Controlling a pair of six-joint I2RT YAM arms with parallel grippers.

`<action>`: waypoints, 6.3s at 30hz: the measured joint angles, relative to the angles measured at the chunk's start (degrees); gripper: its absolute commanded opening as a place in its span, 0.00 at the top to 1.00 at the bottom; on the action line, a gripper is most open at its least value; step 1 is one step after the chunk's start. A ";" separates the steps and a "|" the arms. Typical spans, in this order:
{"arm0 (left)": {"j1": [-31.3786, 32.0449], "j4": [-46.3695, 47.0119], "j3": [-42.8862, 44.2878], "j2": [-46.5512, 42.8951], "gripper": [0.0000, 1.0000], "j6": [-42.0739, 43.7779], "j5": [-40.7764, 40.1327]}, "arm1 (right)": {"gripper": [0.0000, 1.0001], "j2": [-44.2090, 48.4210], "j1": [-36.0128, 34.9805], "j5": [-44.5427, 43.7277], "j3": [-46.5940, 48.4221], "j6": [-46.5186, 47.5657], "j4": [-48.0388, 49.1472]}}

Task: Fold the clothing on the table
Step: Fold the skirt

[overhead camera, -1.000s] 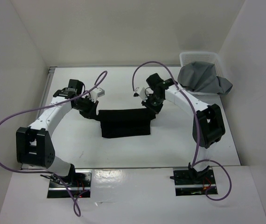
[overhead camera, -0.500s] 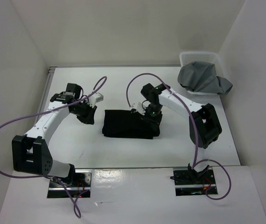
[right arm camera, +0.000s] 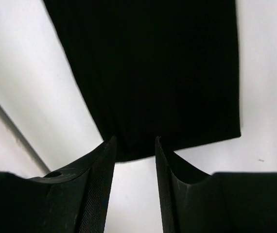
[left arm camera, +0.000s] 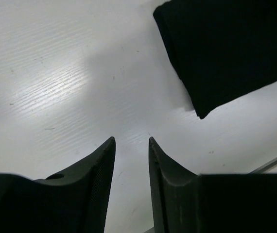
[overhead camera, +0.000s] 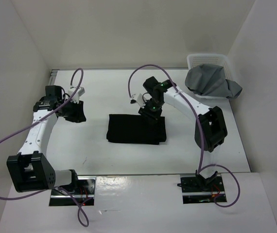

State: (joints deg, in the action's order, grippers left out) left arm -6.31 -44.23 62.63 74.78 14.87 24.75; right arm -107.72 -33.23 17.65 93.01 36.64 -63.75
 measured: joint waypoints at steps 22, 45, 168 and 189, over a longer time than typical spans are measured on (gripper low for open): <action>20.52 7.32 10.51 20.31 0.13 0.48 -5.27 | 0.17 3.50 9.01 -6.01 -13.66 -14.12 13.18; 26.03 12.07 15.58 36.17 0.24 16.65 -12.52 | 0.16 6.73 11.47 -6.56 -16.83 -14.71 12.46; 8.68 19.32 17.38 39.17 1.00 -21.18 4.09 | 0.97 -20.98 16.33 11.85 6.60 -21.77 15.43; 9.79 20.15 17.88 44.15 0.86 -21.70 7.74 | 0.96 -15.08 -0.46 -16.90 12.90 -14.62 13.86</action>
State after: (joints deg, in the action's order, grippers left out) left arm 3.49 -24.08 80.51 118.93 -6.83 32.49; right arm -122.80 -33.69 0.75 105.91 22.02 -49.89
